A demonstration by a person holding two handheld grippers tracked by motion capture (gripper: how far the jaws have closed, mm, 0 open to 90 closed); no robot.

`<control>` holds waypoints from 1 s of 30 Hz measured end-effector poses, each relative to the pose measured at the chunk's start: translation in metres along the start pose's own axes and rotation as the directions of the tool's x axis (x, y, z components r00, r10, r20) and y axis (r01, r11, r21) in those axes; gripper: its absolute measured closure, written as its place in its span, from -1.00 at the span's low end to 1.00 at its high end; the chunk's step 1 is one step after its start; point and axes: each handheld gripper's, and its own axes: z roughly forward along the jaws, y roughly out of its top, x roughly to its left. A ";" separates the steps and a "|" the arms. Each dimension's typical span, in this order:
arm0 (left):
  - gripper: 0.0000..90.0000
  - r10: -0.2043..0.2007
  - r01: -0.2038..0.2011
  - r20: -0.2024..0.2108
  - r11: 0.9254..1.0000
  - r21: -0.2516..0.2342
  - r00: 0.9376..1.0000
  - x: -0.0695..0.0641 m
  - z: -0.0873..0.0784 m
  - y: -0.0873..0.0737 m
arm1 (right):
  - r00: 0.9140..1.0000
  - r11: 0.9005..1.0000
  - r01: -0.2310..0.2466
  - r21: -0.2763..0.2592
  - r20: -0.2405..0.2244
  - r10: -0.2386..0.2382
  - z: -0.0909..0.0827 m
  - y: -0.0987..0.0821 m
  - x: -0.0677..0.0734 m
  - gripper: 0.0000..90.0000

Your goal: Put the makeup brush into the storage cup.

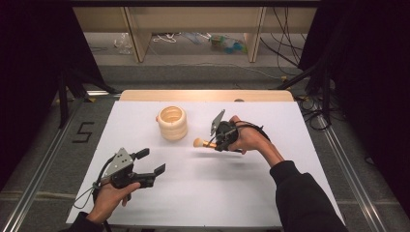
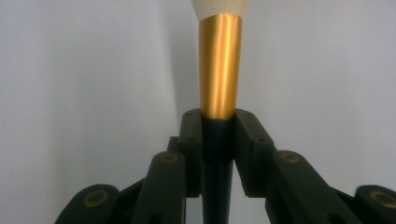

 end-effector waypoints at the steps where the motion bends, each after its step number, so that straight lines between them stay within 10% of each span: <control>1: -0.63 0.000 0.000 0.000 1.000 0.000 1.000 0.000 0.000 0.000 | 1.000 1.000 -0.001 -0.021 0.016 0.001 -0.003 0.000 -0.002 0.66; 8: -0.63 -0.010 0.010 0.000 1.000 0.004 1.000 -0.001 0.001 -0.001 | 0.984 0.966 -0.100 -0.237 0.118 0.131 -0.025 0.004 -0.009 0.66; 10: -0.63 -0.012 0.012 0.000 1.000 0.002 1.000 -0.001 0.000 -0.001 | 0.968 0.924 -0.142 -0.356 0.143 0.204 -0.032 0.007 -0.012 0.66; 11: -0.63 -0.008 0.008 0.000 1.000 0.000 1.000 0.000 0.000 0.000 | 0.968 0.924 -0.142 -0.356 0.143 0.204 -0.032 0.007 -0.012 0.66; 12: -0.63 -0.009 0.009 0.000 1.000 0.002 1.000 0.000 0.000 -0.001 | 0.961 0.895 -0.154 -0.419 0.148 0.234 -0.035 0.010 -0.014 0.66; 14: -0.63 -0.010 0.010 -0.004 1.000 0.010 1.000 0.000 0.000 -0.001 | 0.958 0.884 -0.154 -0.442 0.151 0.242 -0.036 0.011 -0.016 0.66; 15: -0.63 -0.009 0.009 -0.004 1.000 0.008 1.000 0.000 0.000 -0.001 | 0.951 0.850 -0.177 -0.497 0.135 0.277 -0.037 0.013 -0.017 0.66; 17: -0.63 -0.006 0.006 -0.002 1.000 0.008 1.000 -0.001 0.000 0.000 | 0.949 0.819 -0.189 -0.541 0.113 0.294 -0.036 0.016 -0.018 0.66; 19: -0.63 -0.003 0.003 -0.003 1.000 0.008 1.000 -0.001 -0.001 0.000 | 0.948 0.808 -0.199 -0.554 0.099 0.302 -0.036 0.017 -0.019 0.66; 21: -0.63 -0.004 0.004 -0.004 1.000 0.006 1.000 0.000 0.000 0.000 | 0.937 0.773 -0.215 -0.597 0.096 0.335 -0.033 0.022 -0.021 0.66; 23: -0.63 -0.011 0.011 0.000 1.000 0.005 1.000 -0.001 0.000 -0.001 | 0.936 0.767 -0.223 -0.602 0.088 0.342 -0.034 0.023 -0.022 0.66; 24: -0.63 -0.011 0.011 0.000 1.000 0.004 1.000 -0.001 0.000 -0.001 | 0.929 0.738 -0.235 -0.632 0.078 0.363 -0.033 0.025 -0.024 0.66; 30: -0.63 -0.018 0.018 0.001 1.000 -0.002 1.000 -0.001 0.001 -0.001 | 0.921 0.724 -0.239 -0.647 0.084 0.379 -0.034 0.034 -0.029 0.66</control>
